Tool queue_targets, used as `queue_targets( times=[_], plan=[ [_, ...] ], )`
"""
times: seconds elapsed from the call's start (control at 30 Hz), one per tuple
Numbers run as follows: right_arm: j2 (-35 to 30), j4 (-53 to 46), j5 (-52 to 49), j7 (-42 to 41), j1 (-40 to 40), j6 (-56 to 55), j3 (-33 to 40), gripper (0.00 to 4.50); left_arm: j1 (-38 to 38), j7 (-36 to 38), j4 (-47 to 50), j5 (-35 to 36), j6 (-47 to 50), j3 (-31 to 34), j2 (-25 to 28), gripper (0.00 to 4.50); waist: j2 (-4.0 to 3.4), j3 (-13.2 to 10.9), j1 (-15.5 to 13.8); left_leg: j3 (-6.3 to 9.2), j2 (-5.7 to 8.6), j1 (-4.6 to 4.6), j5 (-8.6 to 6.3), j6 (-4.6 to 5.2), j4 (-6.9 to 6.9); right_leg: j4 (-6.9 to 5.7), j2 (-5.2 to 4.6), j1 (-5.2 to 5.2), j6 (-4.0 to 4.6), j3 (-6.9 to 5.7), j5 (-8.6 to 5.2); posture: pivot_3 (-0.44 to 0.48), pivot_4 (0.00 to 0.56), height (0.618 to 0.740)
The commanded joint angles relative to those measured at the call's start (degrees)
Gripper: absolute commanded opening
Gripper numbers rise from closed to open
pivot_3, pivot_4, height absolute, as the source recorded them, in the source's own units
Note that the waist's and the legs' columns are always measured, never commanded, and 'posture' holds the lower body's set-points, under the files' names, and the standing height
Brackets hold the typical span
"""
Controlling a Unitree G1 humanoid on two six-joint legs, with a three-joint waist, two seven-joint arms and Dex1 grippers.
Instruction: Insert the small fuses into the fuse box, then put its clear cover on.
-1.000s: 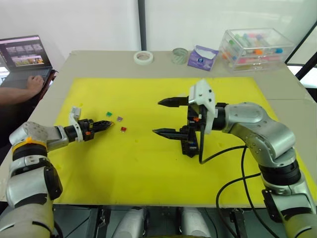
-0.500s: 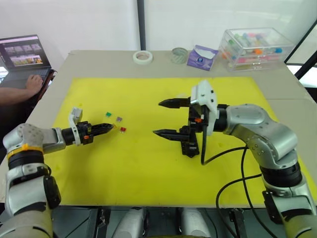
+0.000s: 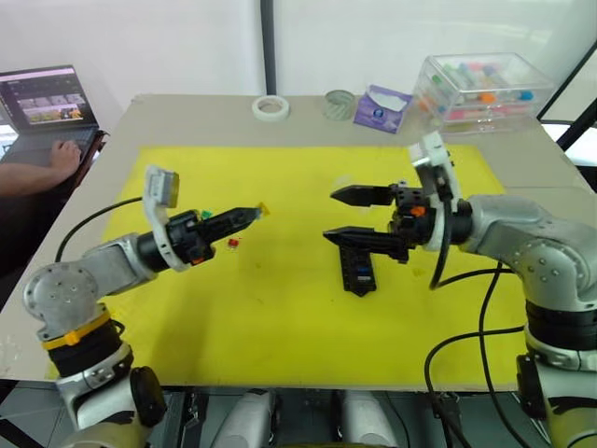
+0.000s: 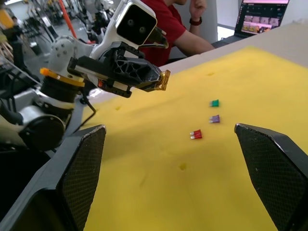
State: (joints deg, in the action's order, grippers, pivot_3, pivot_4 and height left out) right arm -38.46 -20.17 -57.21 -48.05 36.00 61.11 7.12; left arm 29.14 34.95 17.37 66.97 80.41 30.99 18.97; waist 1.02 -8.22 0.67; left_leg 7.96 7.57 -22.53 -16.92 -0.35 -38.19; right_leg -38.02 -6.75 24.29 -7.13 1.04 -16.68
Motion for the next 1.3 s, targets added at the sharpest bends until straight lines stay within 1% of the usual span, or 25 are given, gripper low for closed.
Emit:
queue_targets(
  times=[0.03, 0.13, 0.33, 0.43, 0.5, 0.67, 0.77, 0.87, 1.3],
  plan=[
    [1.0, 0.8, -5.7, 2.2, 1.6, 2.6, 3.1, 4.50, 0.2, 1.7, 3.5, 1.1, -5.9, -3.8, 0.6, 0.02, 0.00, 0.0, -0.1, 0.00, 0.00, 0.00, 0.00, 0.00, 0.00, 0.00, 0.00, -0.01, 0.00, 0.00, 0.00, 0.000, 0.150, 0.740],
    [1.9, 1.5, -8.0, 4.3, 2.1, 3.6, 3.6, 4.50, 0.3, 2.3, 3.3, 1.9, -9.2, -6.1, 0.9, 0.02, 0.00, 0.0, -0.1, -0.01, 0.00, 0.00, 0.00, 0.00, 0.00, 0.01, 0.00, -0.01, 0.00, 0.00, 0.00, 0.000, 0.150, 0.740],
    [3.9, 1.0, -8.9, 6.5, 1.8, 3.3, 1.9, 4.50, -0.3, 3.2, 3.3, 3.2, -13.4, -10.9, 1.2, 0.02, 0.00, 0.0, 0.0, -0.01, 0.00, 0.00, 0.00, 0.00, 0.00, 0.01, 0.00, -0.01, 0.00, 0.00, 0.00, 0.000, 0.150, 0.740],
    [4.7, 0.5, -9.6, 7.5, 1.5, 3.4, 1.5, 3.93, 0.0, 3.0, 2.7, 3.8, -14.9, -12.1, 1.6, 0.00, 0.00, 0.0, 0.0, -0.01, 0.00, 0.00, 0.00, 0.00, 0.01, 0.01, 0.00, 0.00, 0.00, 0.00, 0.00, 0.000, 0.150, 0.740],
    [4.8, 0.4, -9.7, 8.0, 1.3, 3.2, 1.3, 3.27, 0.1, 3.3, 2.5, 3.7, -16.0, -13.1, 2.1, 0.00, 0.00, 0.0, -0.1, -0.01, 0.00, 0.00, 0.00, 0.00, 0.00, 0.01, 0.00, -0.01, 0.00, 0.00, 0.00, 0.000, 0.150, 0.740],
    [5.0, -0.4, -10.9, 8.7, 1.1, 3.5, 1.0, 3.27, -0.6, 4.6, 2.6, 3.0, -18.4, -15.6, 2.9, 0.00, 0.00, 0.0, 0.0, -0.01, 0.00, 0.00, 0.00, 0.00, 0.00, 0.01, 0.00, -0.01, 0.00, 0.00, 0.00, 0.000, 0.150, 0.740],
    [4.8, -0.3, -11.0, 8.9, 1.2, 3.3, 0.9, 2.80, -1.0, 5.4, 2.6, 3.0, -19.5, -16.6, 3.7, 0.00, 0.00, 0.0, 0.0, -0.01, 0.00, 0.00, 0.00, 0.00, 0.01, 0.01, 0.01, 0.00, 0.00, 0.00, 0.00, 0.000, 0.150, 0.740],
    [4.8, -0.2, -11.0, 8.8, 1.2, 3.3, 0.8, 1.83, -1.3, 5.6, 2.6, 3.2, -20.5, -17.2, 4.2, 0.00, 0.00, 0.0, 0.0, -0.01, 0.00, 0.00, 0.00, 0.00, 0.01, 0.01, 0.01, 0.00, 0.00, 0.00, 0.00, 0.000, 0.150, 0.740],
    [5.0, 0.3, -12.2, 9.3, 1.8, 3.7, 0.5, 1.83, -2.3, 7.1, 2.7, 2.3, -24.0, -19.7, 6.1, 0.00, -0.01, 0.0, 0.0, -0.01, 0.00, 0.00, 0.00, 0.00, 0.02, 0.02, 0.01, 0.00, 0.00, 0.01, 0.00, 0.000, 0.150, 0.740]
  ],
)
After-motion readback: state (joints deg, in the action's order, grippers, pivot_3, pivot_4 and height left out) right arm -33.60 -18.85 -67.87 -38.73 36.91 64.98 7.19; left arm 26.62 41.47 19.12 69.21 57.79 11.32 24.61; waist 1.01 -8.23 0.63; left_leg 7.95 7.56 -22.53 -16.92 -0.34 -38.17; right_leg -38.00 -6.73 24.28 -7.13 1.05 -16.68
